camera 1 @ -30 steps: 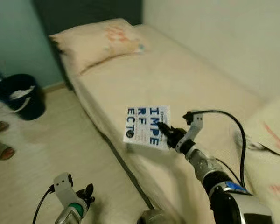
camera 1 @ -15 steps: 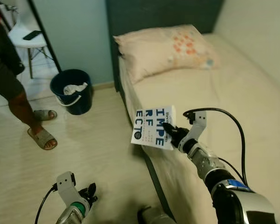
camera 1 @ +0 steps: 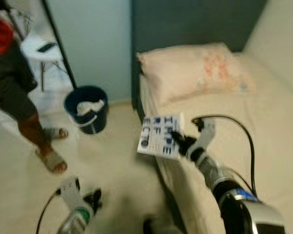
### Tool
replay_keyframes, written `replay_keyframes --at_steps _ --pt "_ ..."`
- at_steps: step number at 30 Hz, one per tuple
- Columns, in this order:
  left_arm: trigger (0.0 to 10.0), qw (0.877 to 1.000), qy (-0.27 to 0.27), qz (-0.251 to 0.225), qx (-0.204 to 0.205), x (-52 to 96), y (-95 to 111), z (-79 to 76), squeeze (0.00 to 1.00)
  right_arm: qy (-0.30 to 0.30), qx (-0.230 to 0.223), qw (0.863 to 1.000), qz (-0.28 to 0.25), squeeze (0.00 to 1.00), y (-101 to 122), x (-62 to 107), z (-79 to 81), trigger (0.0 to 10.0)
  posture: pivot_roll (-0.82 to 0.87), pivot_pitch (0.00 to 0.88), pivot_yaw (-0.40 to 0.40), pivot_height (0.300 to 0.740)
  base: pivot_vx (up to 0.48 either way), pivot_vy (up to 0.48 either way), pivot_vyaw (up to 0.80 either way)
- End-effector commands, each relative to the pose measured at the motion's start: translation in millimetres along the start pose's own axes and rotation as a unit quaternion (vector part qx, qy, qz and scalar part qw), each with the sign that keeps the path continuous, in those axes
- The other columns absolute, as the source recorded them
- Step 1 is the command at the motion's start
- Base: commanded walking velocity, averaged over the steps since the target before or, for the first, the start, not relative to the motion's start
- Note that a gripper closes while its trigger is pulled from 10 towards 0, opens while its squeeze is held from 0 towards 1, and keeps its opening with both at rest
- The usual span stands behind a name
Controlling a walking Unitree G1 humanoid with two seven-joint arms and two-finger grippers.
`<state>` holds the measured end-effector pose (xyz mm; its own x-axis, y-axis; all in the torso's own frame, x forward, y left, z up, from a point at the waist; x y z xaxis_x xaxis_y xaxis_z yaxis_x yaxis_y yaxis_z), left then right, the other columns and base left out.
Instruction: Clean up the room
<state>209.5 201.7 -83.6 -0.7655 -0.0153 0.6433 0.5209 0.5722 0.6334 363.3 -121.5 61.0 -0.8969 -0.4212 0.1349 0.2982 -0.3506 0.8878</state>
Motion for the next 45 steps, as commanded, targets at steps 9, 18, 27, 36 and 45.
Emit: replay_keyframes --at_steps 9,18,27,36,45 --pt "10.0 1.0 -0.004 0.012 -0.007 -0.2 -5 -3.3 0.0 -0.025 -0.009 1.0 0.0 0.0 -4 4.4 -7.4 10.0 -0.15 0.0 0.015 0.74 0.48 0.0 -0.75" --pt "10.0 0.999 0.017 0.02 -0.033 -2.1 -4 -3.3 0.0 -0.026 -0.009 1.0 -0.003 0.0 -3 4.5 -7.7 10.0 -0.15 0.0 0.012 0.74 0.414 0.0 0.0" --pt "10.0 0.999 0.013 0.035 -0.039 -1.3 -10 -4.3 0.0 -0.018 -0.013 1.0 -0.001 0.0 -5 4.9 -6.4 10.0 -0.15 0.0 0.011 0.74 0.0 -0.248 0.0" --pt "10.0 0.999 0.024 0.032 -0.018 -0.6 -12 -2.5 0.0 0.002 -0.011 1.0 0.001 0.0 -8 7.5 -5.1 10.0 -0.15 0.0 0.009 0.74 0.0 -0.202 0.62" --pt "10.0 0.999 0.028 0.033 -0.027 -1.3 -10 -2.7 0.0 -0.044 -0.001 0.999 0.026 0.0 -15 12.4 -16.9 10.0 -0.16 0.0 0.001 0.74 0.0 0.0 0.09"
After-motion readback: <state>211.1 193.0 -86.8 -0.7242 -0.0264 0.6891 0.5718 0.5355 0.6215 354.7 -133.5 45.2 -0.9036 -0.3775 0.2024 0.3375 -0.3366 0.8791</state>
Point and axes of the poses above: a point about 5 cm out from each wrist's last joint towards the gripper, its own x axis pointing back from the gripper into the wrist, its own y axis along the axis of the wrist's last joint, z = x × y, the point moved 2 cm from there along -x, pointing out of the wrist towards the gripper, and after that the axes turned 5 degrees about x, right-handed, at the moved point
